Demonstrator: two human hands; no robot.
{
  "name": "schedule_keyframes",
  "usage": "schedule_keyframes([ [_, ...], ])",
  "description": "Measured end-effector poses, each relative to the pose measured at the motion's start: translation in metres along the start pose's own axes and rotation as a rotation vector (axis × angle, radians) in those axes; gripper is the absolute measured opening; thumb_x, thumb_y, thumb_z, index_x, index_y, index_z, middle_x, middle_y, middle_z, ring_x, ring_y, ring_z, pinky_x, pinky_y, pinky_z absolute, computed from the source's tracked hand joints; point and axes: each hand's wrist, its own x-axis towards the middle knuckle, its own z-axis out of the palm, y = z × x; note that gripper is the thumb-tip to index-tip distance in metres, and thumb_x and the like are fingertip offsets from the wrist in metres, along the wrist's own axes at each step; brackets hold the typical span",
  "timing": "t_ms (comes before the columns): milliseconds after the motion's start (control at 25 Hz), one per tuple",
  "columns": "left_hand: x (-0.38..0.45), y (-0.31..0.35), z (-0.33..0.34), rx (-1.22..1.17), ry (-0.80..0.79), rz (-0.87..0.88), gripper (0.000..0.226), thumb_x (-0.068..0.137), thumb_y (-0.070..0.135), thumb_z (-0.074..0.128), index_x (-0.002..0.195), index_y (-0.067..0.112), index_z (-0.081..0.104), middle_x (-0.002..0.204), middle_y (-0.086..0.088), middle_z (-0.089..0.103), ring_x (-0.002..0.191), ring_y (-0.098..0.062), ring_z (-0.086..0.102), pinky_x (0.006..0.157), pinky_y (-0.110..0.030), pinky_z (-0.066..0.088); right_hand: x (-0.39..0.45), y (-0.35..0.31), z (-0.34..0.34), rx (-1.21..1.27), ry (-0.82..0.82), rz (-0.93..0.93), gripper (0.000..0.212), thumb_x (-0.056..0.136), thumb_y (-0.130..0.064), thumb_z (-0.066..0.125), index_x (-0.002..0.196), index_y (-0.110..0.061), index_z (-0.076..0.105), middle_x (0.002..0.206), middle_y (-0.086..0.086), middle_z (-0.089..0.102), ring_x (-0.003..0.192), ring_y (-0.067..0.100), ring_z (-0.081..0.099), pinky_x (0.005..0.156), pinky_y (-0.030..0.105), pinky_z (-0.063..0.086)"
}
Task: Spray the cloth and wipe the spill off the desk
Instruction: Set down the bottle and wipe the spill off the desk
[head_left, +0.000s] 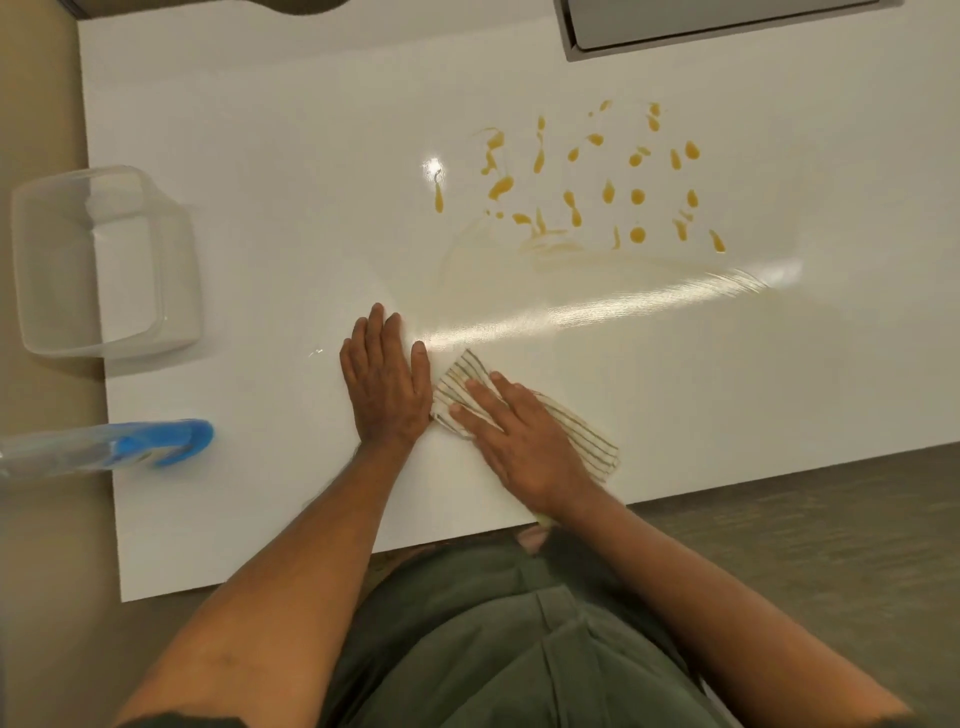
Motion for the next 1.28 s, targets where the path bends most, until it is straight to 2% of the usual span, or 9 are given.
schedule_keyframes([
  [200,0.003,0.0,0.004,0.07,0.0,-0.009,0.055,0.104,0.04,0.042,0.151,0.011,0.043,0.165,-0.009,0.035,0.151,-0.034,0.033,0.124,-0.051,0.026,-0.045,0.151,-0.046,-0.125,0.124,0.26,0.053,0.109,-0.031,0.027,0.162,-0.028,0.031,0.171,0.007,0.028,0.16,0.033,0.018,0.129,0.051,0.017],
  [360,0.002,0.0,0.007,0.09,0.009,-0.007,0.055,0.106,0.041,0.04,0.151,0.01,0.043,0.165,-0.01,0.035,0.151,-0.034,0.034,0.124,-0.051,0.026,-0.035,0.226,-0.091,-0.047,0.453,1.009,0.053,0.108,-0.031,0.03,0.159,-0.021,0.039,0.166,0.017,0.034,0.153,0.046,0.028,0.125,0.056,0.022],
  [440,0.002,0.001,0.008,0.088,0.014,-0.005,0.055,0.106,0.042,0.04,0.151,0.009,0.043,0.165,-0.011,0.036,0.151,-0.035,0.034,0.124,-0.052,0.025,-0.001,0.215,-0.092,0.017,0.512,1.213,0.054,0.106,-0.031,0.031,0.159,-0.023,0.038,0.168,0.016,0.031,0.154,0.045,0.025,0.126,0.052,0.018],
  [600,0.002,0.001,0.008,0.107,0.016,0.012,0.055,0.107,0.042,0.039,0.151,0.01,0.043,0.165,-0.011,0.036,0.15,-0.035,0.035,0.124,-0.051,0.025,0.076,0.144,-0.067,0.336,0.605,0.891,0.053,0.111,-0.026,0.025,0.164,-0.021,0.025,0.171,0.014,0.022,0.158,0.04,0.019,0.128,0.048,0.014],
  [720,0.001,0.0,0.007,0.088,0.017,0.005,0.053,0.108,0.041,0.038,0.15,0.01,0.044,0.165,-0.011,0.036,0.15,-0.035,0.035,0.124,-0.052,0.026,0.094,0.042,-0.029,0.065,0.384,0.553,0.051,0.108,-0.019,0.043,0.159,-0.016,0.039,0.166,0.019,0.034,0.154,0.044,0.029,0.125,0.055,0.027],
  [800,0.002,-0.001,0.007,0.063,0.016,0.01,0.052,0.108,0.04,0.037,0.15,0.01,0.044,0.165,-0.011,0.037,0.15,-0.035,0.035,0.124,-0.052,0.027,0.059,0.0,-0.013,0.015,0.207,0.283,0.05,0.111,-0.026,0.042,0.161,-0.023,0.035,0.17,0.01,0.028,0.159,0.037,0.019,0.13,0.049,0.018],
  [960,0.002,-0.001,0.006,0.058,0.011,0.001,0.052,0.108,0.04,0.037,0.151,0.01,0.043,0.165,-0.01,0.036,0.151,-0.034,0.034,0.124,-0.051,0.025,-0.041,0.055,-0.02,-0.06,0.034,0.072,0.051,0.111,-0.032,0.038,0.161,-0.035,0.032,0.173,-0.001,0.022,0.161,0.028,0.013,0.13,0.046,0.015],
  [1120,0.003,-0.001,0.007,0.051,0.004,-0.003,0.054,0.108,0.04,0.038,0.151,0.01,0.042,0.166,-0.011,0.035,0.151,-0.034,0.033,0.125,-0.051,0.025,-0.064,0.176,-0.059,-0.163,0.257,0.659,0.051,0.107,-0.029,0.03,0.156,-0.024,0.041,0.165,0.013,0.038,0.15,0.044,0.033,0.116,0.061,0.032],
  [1280,0.002,0.0,0.007,0.082,0.003,0.002,0.056,0.108,0.043,0.035,0.152,0.009,0.042,0.166,-0.011,0.035,0.151,-0.035,0.033,0.125,-0.052,0.024,-0.02,0.217,-0.088,-0.06,0.46,1.232,0.058,0.103,-0.033,0.026,0.158,-0.021,0.037,0.168,0.015,0.031,0.153,0.045,0.026,0.126,0.056,0.021],
])
